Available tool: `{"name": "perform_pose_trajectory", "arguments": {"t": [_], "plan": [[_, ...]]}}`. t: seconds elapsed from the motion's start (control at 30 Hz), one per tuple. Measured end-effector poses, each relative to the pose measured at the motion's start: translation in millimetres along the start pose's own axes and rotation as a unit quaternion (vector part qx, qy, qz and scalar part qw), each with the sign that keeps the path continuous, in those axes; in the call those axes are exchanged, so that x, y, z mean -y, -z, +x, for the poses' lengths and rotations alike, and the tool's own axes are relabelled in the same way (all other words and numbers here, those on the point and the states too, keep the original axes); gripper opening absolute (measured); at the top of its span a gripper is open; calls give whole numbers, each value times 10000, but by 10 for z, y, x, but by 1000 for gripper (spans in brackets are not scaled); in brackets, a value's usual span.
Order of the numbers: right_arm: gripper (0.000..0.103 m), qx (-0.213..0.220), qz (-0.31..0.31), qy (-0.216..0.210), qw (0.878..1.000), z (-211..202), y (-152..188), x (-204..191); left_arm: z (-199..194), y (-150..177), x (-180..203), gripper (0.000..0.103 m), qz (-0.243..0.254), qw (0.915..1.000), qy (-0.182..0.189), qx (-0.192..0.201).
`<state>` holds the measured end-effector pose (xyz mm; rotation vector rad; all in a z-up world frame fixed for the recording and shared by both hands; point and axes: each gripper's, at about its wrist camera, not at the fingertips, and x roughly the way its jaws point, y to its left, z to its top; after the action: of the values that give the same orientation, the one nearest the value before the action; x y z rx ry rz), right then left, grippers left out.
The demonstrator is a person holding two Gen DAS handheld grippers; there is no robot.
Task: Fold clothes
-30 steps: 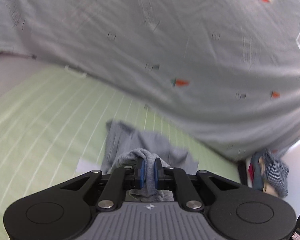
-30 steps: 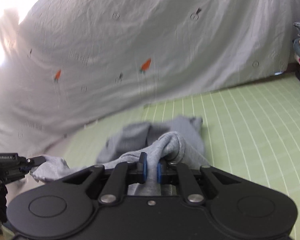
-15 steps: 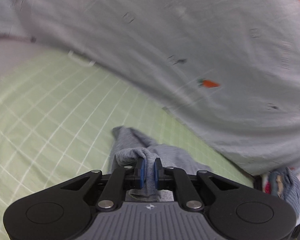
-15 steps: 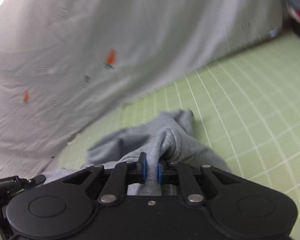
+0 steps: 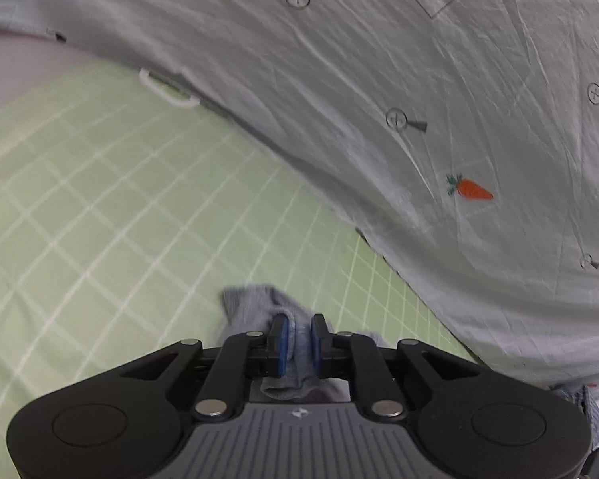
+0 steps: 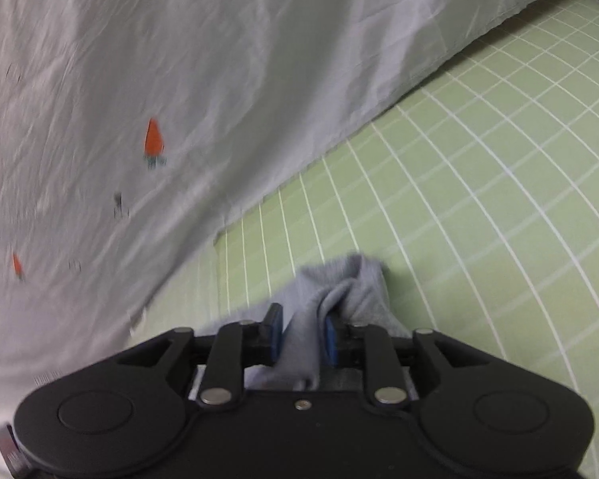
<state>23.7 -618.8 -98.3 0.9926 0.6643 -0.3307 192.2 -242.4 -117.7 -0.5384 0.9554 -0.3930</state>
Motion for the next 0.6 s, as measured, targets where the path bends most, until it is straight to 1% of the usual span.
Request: {"name": "perform_pose_trajectory", "arguments": {"t": [0.03,0.07,0.1,0.13,0.17,0.2,0.23,0.27,0.33,0.43,0.5,0.6], "plan": [[39,129,76,6,9999,-5,-40,0,-7,-34,3,22,-7,9999,-67,111],[49,287,115,45,9995,-21,-71,-3,-13,-65,9,30,13,9996,-158,212],[58,448,125,100,9989,-39,-101,-10,-25,-89,4,34,45,9993,-243,277],[62,577,25,214,9981,-59,-127,-32,-38,-110,-5,40,76,9989,-319,327],[65,600,-145,375,9974,-66,-152,-60,-46,-116,-20,45,95,9987,-378,336],[69,623,-315,535,9961,-74,-176,-89,-52,-116,-36,48,108,9985,-430,327],[72,625,-497,705,9943,-76,-192,-116,-48,-102,-51,56,133,9983,-484,283],[79,570,-710,901,9918,-61,-184,-141,-37,-74,-65,65,171,9981,-549,215],[81,460,-1138,1256,9844,-33,-158,-183,2,10,-69,70,325,9969,-716,75],[86,277,-1474,1530,9768,18,-81,-165,64,151,-69,76,584,9939,-926,-154],[87,171,-1516,1585,9755,47,-33,-138,103,264,-72,78,760,9922,-925,-346],[88,-23,-1476,1556,9767,115,25,-101,166,421,-70,82,939,9903,-823,-602]]}}
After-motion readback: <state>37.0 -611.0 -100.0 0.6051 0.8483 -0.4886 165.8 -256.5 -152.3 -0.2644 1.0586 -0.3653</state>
